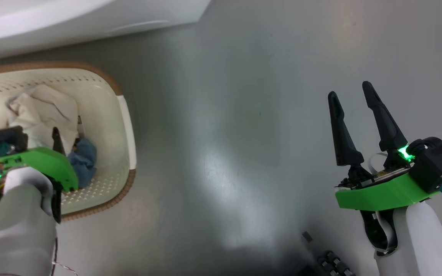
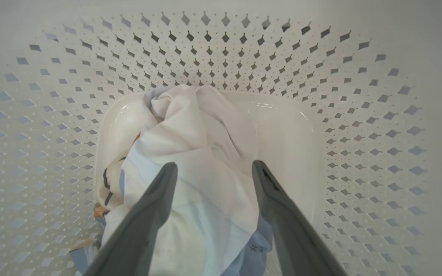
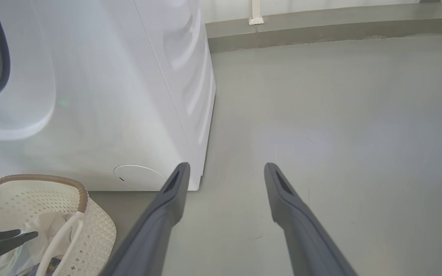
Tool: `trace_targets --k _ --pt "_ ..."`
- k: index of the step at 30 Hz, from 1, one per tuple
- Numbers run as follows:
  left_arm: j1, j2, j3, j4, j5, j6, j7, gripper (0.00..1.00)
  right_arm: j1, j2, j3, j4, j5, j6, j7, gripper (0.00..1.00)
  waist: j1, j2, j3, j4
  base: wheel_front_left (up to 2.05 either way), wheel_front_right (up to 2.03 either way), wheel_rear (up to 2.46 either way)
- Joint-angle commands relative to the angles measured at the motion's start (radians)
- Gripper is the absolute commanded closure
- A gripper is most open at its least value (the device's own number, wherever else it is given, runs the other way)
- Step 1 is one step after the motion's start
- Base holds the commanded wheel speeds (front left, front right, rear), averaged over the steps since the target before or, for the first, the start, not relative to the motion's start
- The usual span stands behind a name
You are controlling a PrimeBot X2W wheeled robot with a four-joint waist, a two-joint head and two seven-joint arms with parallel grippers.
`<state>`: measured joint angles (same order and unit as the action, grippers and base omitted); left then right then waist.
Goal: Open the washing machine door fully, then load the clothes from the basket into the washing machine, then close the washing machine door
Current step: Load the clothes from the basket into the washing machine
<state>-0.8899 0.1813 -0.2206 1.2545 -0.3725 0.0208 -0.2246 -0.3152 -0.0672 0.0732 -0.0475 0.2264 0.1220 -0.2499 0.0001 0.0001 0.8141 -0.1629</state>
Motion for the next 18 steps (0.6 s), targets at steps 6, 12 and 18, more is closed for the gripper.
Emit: trace_targets --k 6,12,18 --pt "-0.014 0.061 0.029 0.016 -0.016 0.022 0.032 0.00 -0.005 0.004 0.033 -0.025 0.011 0.009 -0.012 0.00 -0.0001 -0.0001 0.090 -0.047 0.00 0.00 0.00" --pt "-0.035 0.081 0.036 0.025 -0.031 0.031 0.061 0.00 -0.013 0.003 0.041 -0.026 0.013 0.009 -0.012 0.00 -0.0001 -0.0001 0.118 -0.055 0.00 0.00 0.00" --pt "-0.039 0.091 0.034 0.030 -0.041 0.030 0.090 1.00 -0.015 0.003 0.043 -0.025 0.013 0.009 -0.012 0.00 -0.0001 -0.0001 0.124 -0.060 0.00 0.00 0.00"
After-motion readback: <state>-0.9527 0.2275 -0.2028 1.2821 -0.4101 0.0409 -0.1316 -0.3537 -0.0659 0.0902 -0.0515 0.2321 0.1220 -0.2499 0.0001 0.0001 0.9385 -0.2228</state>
